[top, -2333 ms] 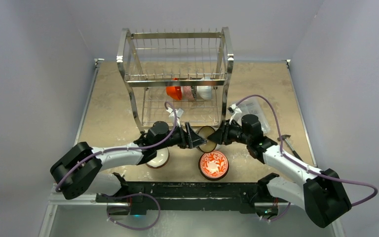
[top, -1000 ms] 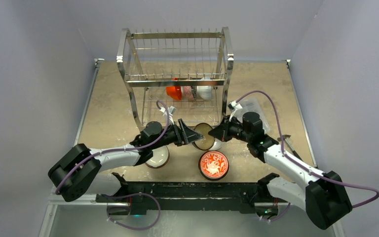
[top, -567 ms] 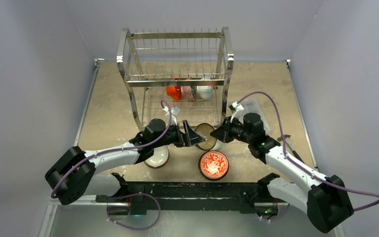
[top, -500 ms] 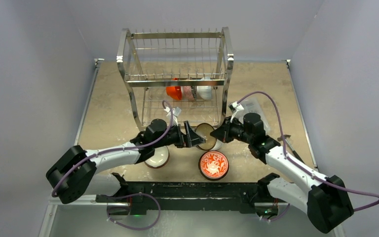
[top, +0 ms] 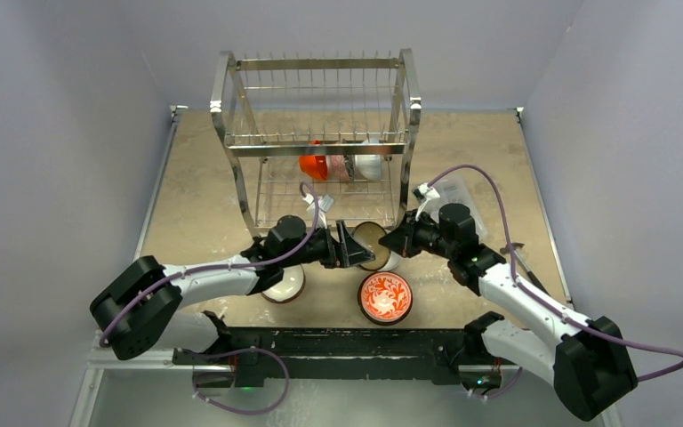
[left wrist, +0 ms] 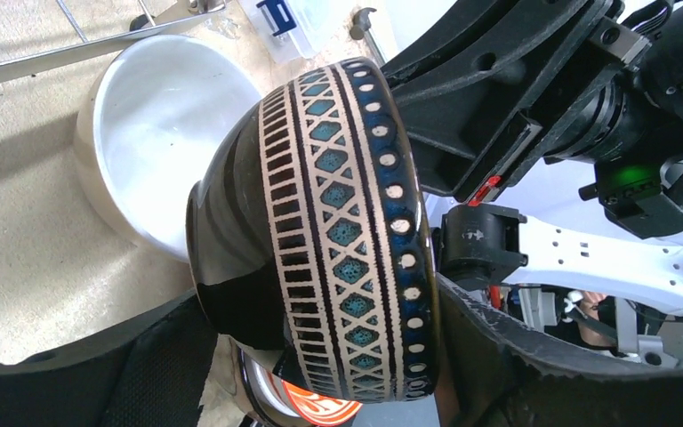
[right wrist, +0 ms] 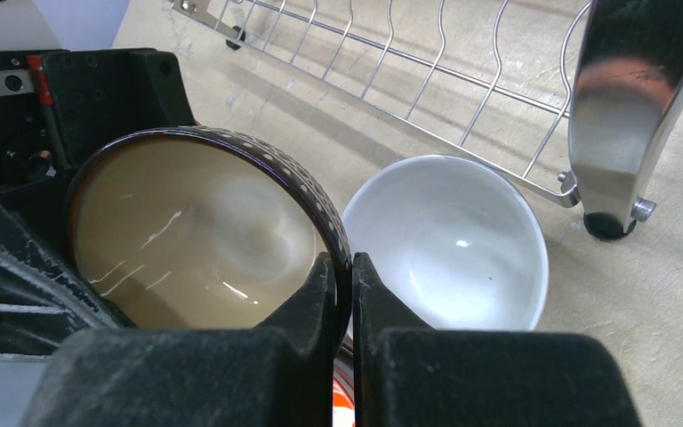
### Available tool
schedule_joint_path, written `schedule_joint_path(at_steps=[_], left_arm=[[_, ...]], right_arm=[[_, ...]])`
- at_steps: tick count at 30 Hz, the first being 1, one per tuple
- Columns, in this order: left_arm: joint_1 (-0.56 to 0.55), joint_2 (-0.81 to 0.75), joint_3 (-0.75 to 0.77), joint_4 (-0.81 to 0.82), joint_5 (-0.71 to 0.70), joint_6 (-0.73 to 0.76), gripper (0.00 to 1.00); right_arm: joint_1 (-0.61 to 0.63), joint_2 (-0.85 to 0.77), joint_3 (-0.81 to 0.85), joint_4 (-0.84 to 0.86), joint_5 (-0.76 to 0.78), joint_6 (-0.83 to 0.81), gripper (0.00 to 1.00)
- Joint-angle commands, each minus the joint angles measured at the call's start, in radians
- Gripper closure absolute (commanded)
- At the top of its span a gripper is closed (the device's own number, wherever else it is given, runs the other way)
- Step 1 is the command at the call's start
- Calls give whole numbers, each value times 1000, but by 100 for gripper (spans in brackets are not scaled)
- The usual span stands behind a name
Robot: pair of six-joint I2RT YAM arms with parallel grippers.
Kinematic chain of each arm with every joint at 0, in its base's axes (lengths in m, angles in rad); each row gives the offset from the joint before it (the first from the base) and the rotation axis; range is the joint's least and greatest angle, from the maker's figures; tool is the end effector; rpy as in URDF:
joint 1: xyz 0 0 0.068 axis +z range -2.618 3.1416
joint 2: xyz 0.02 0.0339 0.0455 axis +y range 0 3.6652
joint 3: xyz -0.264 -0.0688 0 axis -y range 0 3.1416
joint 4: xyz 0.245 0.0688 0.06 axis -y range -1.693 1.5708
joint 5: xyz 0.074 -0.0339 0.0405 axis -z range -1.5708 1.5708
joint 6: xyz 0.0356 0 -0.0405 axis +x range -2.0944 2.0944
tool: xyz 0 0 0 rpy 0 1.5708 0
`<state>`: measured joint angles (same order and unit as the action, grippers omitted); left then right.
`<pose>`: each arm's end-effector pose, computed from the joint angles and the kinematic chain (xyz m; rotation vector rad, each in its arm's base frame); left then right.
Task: Load the bowls into the dish rack
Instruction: Pick up the bowl from the dish rack.
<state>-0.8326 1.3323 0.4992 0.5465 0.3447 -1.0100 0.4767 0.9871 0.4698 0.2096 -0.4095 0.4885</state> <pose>0.1728 -0.2078 0.1987 0.0884 2.1673 -1.5075 0.1879 0.1130 0.2325 -0.2871 1.9682 1.0293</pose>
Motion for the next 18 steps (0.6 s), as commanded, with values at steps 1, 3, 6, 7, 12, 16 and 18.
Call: schedule_joint_path(at_steps=[1,3,6,7,12,16,18], left_arm=[[-2,-32,23,35,-14,1,18],[-1,-53,17,27,-25,0,13],[-1,-72,6,35,-39,-3,16],[-1,-74,2,48,-36,-6,21],[-1,-56,-1,92,-21,-17,49],[-2,-48,-1,100,-17,-22,73],[0,-49,-2,96,-20,-21,85]], right_arm=[[-1,-22,52,60,-12,11,100],[-1,-22,53,57,-9,11,100],[-1,-23,53,58,-9,11,100],[0,-22,55,57,-10,11,100],[-1,-22,59,52,-9,11,100],[-1,-21,69,34,-12,7,100],[-1,-21,71,24,-19,6,97]])
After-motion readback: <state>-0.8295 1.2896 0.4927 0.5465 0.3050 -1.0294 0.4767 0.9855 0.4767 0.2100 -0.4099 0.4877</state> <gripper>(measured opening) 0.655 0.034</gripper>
